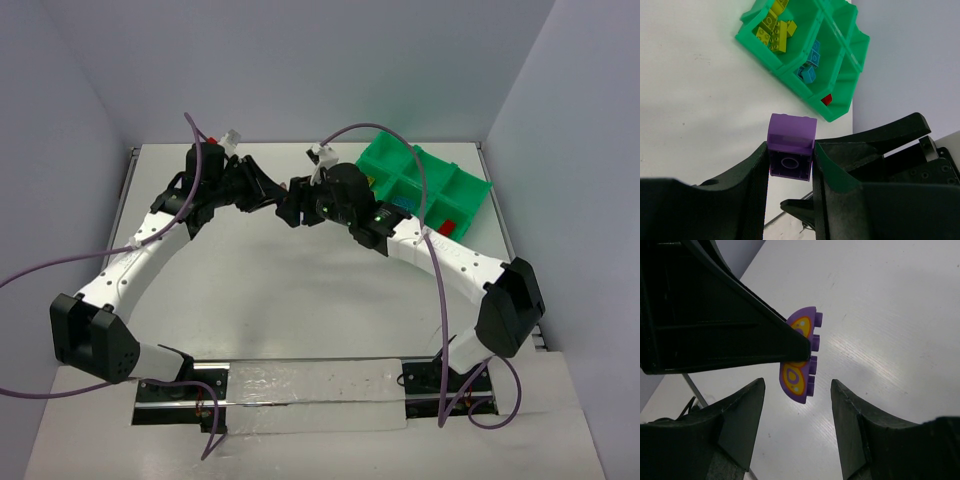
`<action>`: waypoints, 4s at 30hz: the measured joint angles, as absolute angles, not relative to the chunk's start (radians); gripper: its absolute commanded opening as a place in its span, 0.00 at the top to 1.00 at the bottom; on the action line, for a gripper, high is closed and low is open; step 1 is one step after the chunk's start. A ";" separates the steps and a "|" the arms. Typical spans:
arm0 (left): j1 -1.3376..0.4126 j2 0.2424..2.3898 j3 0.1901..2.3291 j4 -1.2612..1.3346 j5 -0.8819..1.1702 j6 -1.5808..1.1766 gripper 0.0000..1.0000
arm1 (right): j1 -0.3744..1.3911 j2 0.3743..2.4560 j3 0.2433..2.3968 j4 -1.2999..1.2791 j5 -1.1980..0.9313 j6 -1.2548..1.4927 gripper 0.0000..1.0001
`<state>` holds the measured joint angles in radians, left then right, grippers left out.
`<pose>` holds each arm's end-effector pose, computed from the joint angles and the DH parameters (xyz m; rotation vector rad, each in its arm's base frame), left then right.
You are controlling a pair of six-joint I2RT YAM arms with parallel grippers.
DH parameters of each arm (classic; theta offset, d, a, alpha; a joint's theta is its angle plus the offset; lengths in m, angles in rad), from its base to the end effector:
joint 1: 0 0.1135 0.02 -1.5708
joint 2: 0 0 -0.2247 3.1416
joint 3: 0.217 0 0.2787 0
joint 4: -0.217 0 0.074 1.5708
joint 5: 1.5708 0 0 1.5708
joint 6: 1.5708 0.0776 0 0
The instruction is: Sort the legos into containers by color
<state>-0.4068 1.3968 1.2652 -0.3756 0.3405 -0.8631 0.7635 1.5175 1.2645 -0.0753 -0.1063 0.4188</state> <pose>0.3455 -0.1771 0.2871 -0.2856 2.2305 -1.0904 0.3047 0.3030 0.2791 -0.4180 1.9574 0.8862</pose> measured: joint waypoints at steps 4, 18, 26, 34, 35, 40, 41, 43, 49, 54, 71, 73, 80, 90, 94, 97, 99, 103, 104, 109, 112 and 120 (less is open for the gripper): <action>-0.407 1.395 1.265 -0.376 0.341 -0.863 1.00 | 0.765 1.544 1.288 -0.065 -0.112 0.431 0.49; -0.405 1.390 1.265 -0.375 0.340 -0.860 0.71 | 0.766 1.552 1.301 -0.060 -0.085 0.445 1.00; -0.404 1.390 1.265 -0.396 0.335 -0.833 0.01 | 0.760 1.540 1.276 -0.069 -0.019 0.456 1.00; -0.379 1.375 1.256 -0.456 0.310 -0.794 0.01 | 0.577 1.426 1.143 -0.147 0.050 0.494 1.00; -0.375 1.368 1.248 -0.461 0.305 -0.789 0.01 | 0.537 1.409 1.127 -0.160 0.056 0.499 1.00; -0.369 1.338 1.204 -0.489 0.285 -0.768 0.01 | 0.311 1.356 1.087 -0.227 0.092 0.505 1.00; -0.369 1.334 1.194 -0.493 0.281 -0.766 0.01 | 0.264 1.355 1.086 -0.238 0.098 0.505 1.00; -0.369 1.325 1.176 -0.499 0.276 -0.762 0.01 | 0.184 1.356 1.086 -0.253 0.106 0.505 1.00; -0.369 1.299 1.136 -0.505 0.267 -0.763 0.01 | 0.072 1.420 1.148 -0.293 0.121 0.505 1.00; -0.369 1.295 1.128 -0.507 0.253 -0.761 0.01 | 0.042 1.621 1.319 -0.298 0.125 0.505 0.98; -0.369 1.276 1.074 -0.497 0.223 -0.750 0.01 | -0.039 1.987 1.718 -0.385 0.153 0.497 0.84; -0.369 1.274 1.066 -0.491 0.220 -0.750 0.01 | -0.040 2.025 1.749 -0.396 0.157 0.493 0.82; -0.369 1.246 1.053 -0.489 0.200 -0.744 0.01 | -0.040 2.084 1.791 -0.446 0.158 0.486 0.45; -0.369 1.232 1.054 -0.490 0.167 -0.708 0.01 | -0.040 2.084 1.801 -0.461 0.150 0.478 0.38; -0.369 1.229 1.058 -0.489 0.142 -0.691 0.01 | -0.040 2.079 1.807 -0.464 0.143 0.478 0.37; -0.369 1.219 1.058 -0.488 0.139 -0.686 0.01 | -0.040 2.038 1.769 -0.460 0.130 0.481 0.27; -0.369 1.212 1.058 -0.483 0.141 -0.686 0.01 | -0.040 1.977 1.712 -0.462 0.120 0.484 0.22; -0.369 1.209 1.058 -0.471 0.141 -0.678 0.01 | -0.039 1.818 1.607 -0.460 0.120 0.486 0.19; -0.369 1.209 1.058 -0.471 0.141 -0.674 0.01 | -0.039 1.771 1.581 -0.462 0.120 0.488 0.18; -0.369 1.166 1.027 -0.436 0.142 -0.665 0.01 | -0.032 1.504 1.464 -0.476 0.121 0.506 0.06; -0.369 1.119 1.007 -0.422 0.143 -0.664 0.01 | -0.024 1.349 1.392 -0.481 0.121 0.509 0.04; -0.369 1.099 1.018 -0.415 0.120 -0.612 0.01 | -0.012 1.092 1.119 -0.524 0.128 0.505 0.03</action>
